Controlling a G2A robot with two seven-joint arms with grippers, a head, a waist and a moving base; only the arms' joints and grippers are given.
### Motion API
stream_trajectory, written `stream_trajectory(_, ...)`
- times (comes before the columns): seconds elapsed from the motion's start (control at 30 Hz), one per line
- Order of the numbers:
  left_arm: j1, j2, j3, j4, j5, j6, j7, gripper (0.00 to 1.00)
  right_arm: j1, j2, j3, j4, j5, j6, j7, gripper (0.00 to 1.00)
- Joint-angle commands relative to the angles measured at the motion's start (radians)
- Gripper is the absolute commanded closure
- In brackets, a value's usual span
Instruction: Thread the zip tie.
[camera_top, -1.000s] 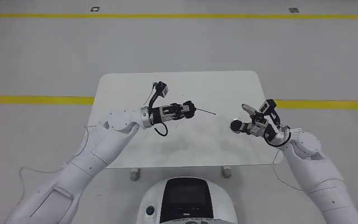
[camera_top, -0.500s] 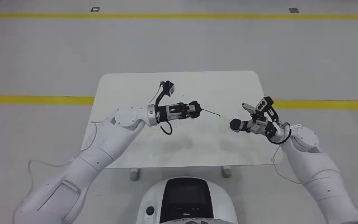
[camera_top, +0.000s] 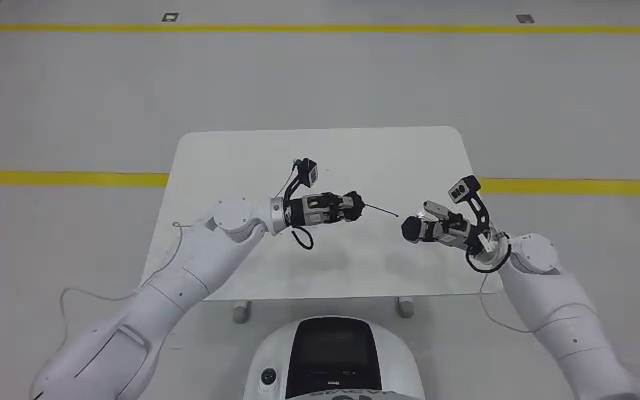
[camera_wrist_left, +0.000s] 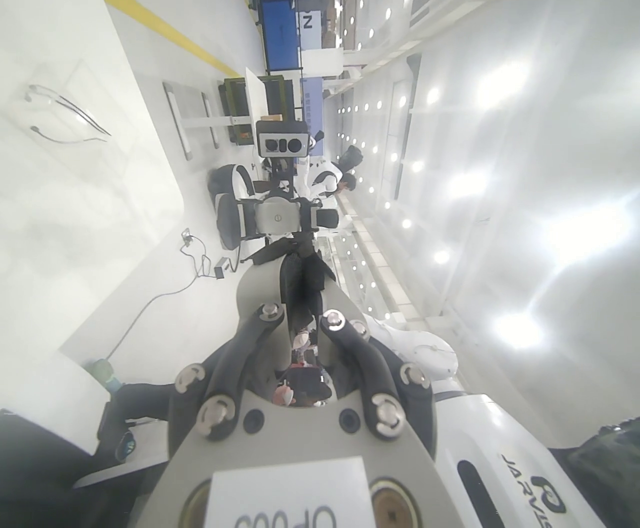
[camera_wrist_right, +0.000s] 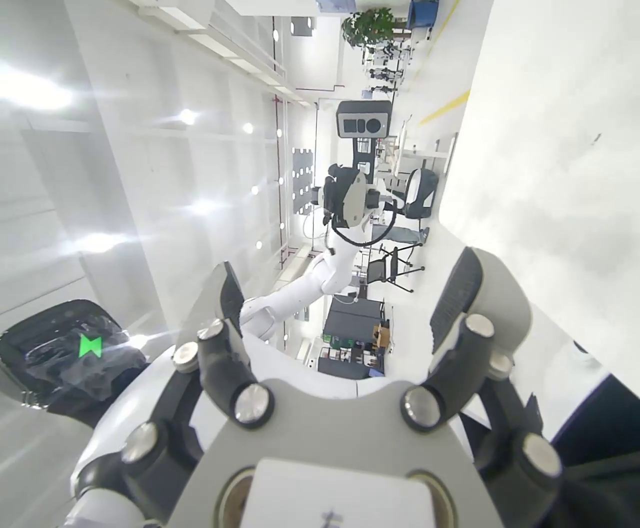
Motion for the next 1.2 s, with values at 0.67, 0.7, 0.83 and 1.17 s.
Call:
stream_trajectory(0.67, 0.018, -0.01, 0.002, 0.005, -0.038, 0.081, 0.006, 1.0, -0.047, -0.015, 0.043, -0.128, -0.179, 0.001, -0.04, 0.0)
stream_trajectory(0.7, 0.018, -0.01, 0.002, 0.005, -0.038, 0.081, 0.006, 1.0, -0.05, -0.016, 0.042, -0.132, -0.178, 0.003, -0.052, 0.0)
stream_trajectory(0.83, 0.018, -0.01, 0.002, 0.005, -0.038, 0.081, 0.006, 1.0, -0.054, -0.017, 0.042, -0.139, -0.166, 0.001, -0.048, 0.0)
stream_trajectory(1.17, 0.018, -0.01, 0.002, 0.005, -0.038, 0.081, 0.006, 1.0, -0.029, -0.022, 0.042, -0.091, -0.123, 0.001, -0.002, 0.59)
